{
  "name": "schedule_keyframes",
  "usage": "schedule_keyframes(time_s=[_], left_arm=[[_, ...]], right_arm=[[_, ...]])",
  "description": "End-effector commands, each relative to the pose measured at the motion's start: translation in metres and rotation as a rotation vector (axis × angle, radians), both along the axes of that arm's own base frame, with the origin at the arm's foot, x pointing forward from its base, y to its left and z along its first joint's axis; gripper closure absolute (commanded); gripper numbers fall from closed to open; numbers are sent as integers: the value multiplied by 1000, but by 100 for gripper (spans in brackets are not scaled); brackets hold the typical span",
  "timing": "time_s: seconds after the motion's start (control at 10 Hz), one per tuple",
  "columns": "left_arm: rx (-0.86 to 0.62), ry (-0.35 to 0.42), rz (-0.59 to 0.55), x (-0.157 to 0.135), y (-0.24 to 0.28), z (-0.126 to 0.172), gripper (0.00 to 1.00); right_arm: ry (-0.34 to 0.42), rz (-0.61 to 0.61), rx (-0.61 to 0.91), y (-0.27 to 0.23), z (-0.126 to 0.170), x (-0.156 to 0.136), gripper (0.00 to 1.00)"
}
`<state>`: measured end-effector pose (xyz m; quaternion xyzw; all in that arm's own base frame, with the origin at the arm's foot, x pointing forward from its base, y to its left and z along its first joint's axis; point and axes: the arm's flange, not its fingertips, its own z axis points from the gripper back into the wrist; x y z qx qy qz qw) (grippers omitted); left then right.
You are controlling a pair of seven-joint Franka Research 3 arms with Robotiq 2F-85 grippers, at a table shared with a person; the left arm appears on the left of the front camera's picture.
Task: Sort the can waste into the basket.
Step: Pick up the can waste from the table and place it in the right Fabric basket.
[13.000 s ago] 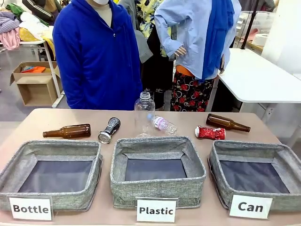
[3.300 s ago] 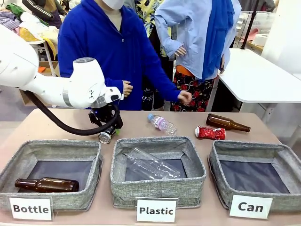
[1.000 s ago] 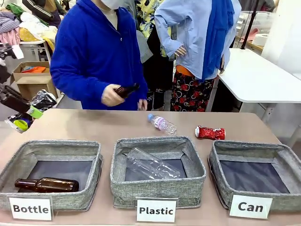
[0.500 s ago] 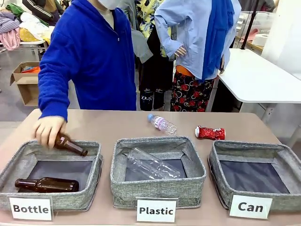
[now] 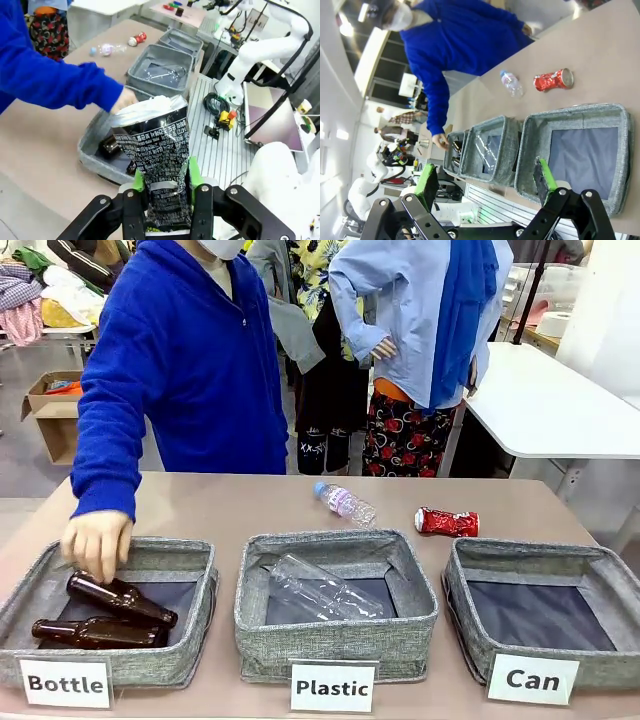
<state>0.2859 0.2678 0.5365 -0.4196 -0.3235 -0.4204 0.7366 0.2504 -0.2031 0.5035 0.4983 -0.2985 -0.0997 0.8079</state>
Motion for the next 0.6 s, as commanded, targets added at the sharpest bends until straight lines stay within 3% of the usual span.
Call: schedule_keyframes(time_s=[0.0,0.3,0.5], left_arm=[[-12,-7,-38,20,-17,6,100],[41,28,-61,35,-48,10,100],[100,52,-98,42,-99,22,100]], right_arm=[[-40,1,6,-1,2,3,0],[-40,1,6,-1,2,3,0],[-40,1,6,-1,2,3,0]])
